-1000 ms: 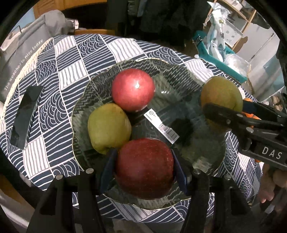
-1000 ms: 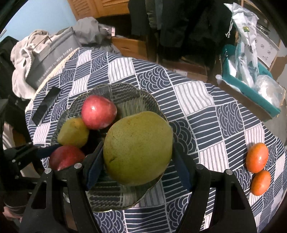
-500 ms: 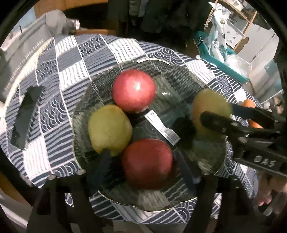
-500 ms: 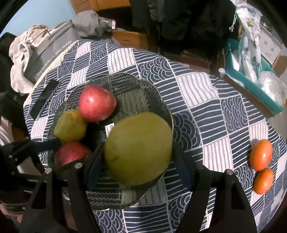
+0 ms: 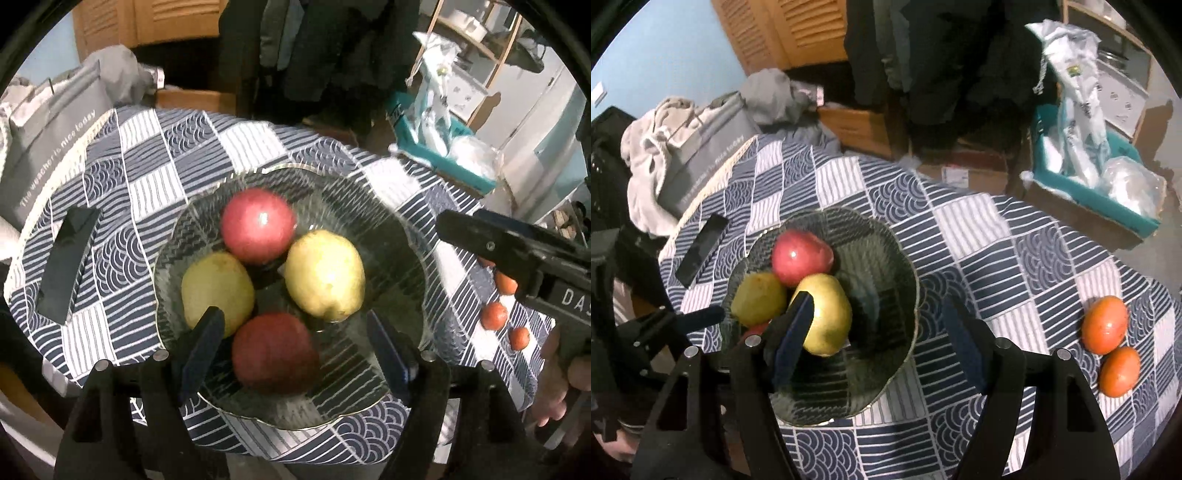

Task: Organize fruits
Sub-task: 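Withdraw both open tools from the bowl toward the loose oranges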

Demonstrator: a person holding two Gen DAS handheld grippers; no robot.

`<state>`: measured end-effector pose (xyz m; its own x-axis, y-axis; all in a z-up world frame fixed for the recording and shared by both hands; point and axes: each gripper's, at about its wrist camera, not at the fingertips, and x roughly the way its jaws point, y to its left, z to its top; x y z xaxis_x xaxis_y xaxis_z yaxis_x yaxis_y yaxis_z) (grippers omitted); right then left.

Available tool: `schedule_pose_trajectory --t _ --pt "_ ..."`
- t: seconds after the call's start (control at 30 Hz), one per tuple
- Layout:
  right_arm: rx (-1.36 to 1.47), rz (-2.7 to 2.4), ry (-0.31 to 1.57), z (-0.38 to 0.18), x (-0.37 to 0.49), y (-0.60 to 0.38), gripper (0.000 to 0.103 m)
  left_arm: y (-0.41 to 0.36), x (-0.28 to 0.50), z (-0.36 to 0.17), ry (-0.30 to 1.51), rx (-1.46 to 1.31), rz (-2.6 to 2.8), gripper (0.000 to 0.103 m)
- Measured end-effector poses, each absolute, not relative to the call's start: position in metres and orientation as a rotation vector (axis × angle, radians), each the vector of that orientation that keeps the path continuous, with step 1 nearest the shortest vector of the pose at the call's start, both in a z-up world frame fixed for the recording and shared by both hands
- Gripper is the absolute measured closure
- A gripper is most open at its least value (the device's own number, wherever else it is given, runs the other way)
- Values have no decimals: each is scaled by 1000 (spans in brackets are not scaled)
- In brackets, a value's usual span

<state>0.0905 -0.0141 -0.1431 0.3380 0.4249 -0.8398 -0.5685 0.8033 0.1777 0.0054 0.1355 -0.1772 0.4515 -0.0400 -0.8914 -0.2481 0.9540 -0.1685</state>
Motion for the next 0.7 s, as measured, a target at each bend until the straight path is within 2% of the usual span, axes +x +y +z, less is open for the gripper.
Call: schedule_pose_trajectory --t 0.33,0.47,0.7 --pt "-173 552 932 -106 82 -41 29 118 8 -147 1018 -274 105 23" --pt "-183 520 886 -92 75 -52 22 110 8 -138 991 -257 96 23" --pt "-172 477 827 -69 66 -76 21 96 9 -122 956 -251 70 22"
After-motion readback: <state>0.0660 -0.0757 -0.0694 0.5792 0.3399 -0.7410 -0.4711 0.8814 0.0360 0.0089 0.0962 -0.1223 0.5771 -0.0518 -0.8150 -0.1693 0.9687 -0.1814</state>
